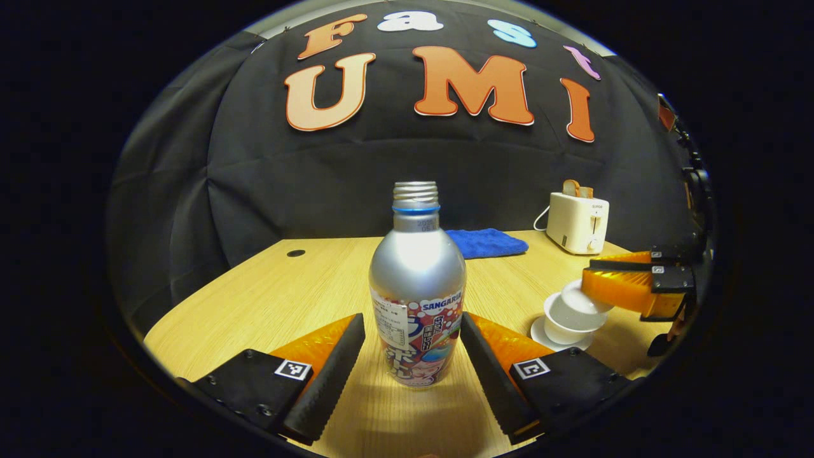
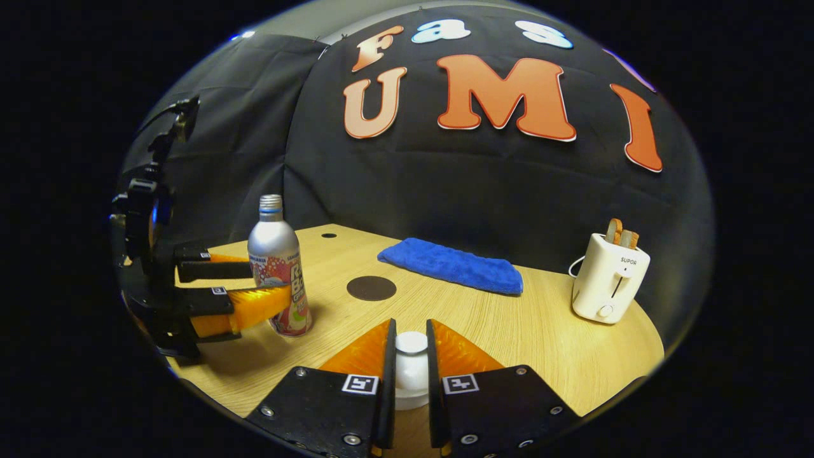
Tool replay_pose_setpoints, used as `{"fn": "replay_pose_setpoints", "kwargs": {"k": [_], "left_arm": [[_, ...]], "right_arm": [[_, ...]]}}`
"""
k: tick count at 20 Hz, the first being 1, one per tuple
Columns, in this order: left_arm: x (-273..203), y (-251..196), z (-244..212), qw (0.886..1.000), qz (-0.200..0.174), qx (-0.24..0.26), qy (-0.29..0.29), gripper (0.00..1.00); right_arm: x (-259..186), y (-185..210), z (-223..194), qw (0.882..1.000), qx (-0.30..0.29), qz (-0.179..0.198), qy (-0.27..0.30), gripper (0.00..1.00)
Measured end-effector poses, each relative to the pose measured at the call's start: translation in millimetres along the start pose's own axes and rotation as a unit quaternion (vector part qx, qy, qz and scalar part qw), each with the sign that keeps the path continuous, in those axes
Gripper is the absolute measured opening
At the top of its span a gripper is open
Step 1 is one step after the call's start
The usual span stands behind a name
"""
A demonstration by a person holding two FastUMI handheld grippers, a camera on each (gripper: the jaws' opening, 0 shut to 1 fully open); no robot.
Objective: Open the teacup lid with one hand, grasp the water bottle and pour water into the teacup with the other hand; after pouring, place the water bottle on the coaster and then close the teacup lid.
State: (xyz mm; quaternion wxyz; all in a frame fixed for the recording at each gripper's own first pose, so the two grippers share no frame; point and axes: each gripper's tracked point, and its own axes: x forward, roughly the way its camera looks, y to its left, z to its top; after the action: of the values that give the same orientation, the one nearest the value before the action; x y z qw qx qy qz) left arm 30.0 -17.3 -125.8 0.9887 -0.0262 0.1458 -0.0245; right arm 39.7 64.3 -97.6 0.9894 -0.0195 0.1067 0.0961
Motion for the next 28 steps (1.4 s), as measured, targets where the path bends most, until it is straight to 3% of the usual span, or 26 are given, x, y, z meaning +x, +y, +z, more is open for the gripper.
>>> {"fn": "replay_pose_setpoints", "kwargs": {"k": [2,4,8,11,12,15,20,21,22,24,28], "left_arm": [[4,-2,-6,1.000,-0.002,-0.005,0.010,0.94],[7,-5,-11,1.000,-0.005,-0.009,0.019,0.99],[7,-3,-9,1.000,0.001,-0.004,0.017,0.87],[5,4,-5,0.999,0.013,0.026,0.012,0.86],[5,5,2,0.999,0.019,0.043,0.008,0.81],[7,5,19,0.994,0.032,0.101,-0.009,0.81],[2,2,43,0.974,0.055,0.218,-0.028,0.84],[2,3,48,0.967,0.059,0.246,-0.033,0.81],[1,4,51,0.959,0.066,0.273,-0.036,0.87],[2,2,57,0.944,0.075,0.318,-0.045,0.81],[8,2,56,0.921,0.077,0.380,-0.040,0.84]], "right_arm": [[-9,-8,7,1.000,0.000,-0.010,-0.009,0.23],[-19,-17,14,1.000,0.001,-0.019,-0.017,0.23],[-34,-38,19,0.999,0.011,-0.042,-0.027,0.22],[-45,-55,19,0.998,0.018,-0.059,-0.031,0.23],[-47,-59,20,0.997,0.021,-0.061,-0.031,0.23],[-61,-74,29,0.996,0.024,-0.077,-0.045,0.22],[-84,-102,34,0.992,0.033,-0.104,-0.055,0.22],[-88,-106,35,0.992,0.034,-0.108,-0.058,0.22],[-91,-111,34,0.991,0.037,-0.112,-0.059,0.22],[-96,-118,31,0.990,0.040,-0.119,-0.059,0.22],[-103,-128,26,0.989,0.047,-0.126,-0.060,0.22]]}}
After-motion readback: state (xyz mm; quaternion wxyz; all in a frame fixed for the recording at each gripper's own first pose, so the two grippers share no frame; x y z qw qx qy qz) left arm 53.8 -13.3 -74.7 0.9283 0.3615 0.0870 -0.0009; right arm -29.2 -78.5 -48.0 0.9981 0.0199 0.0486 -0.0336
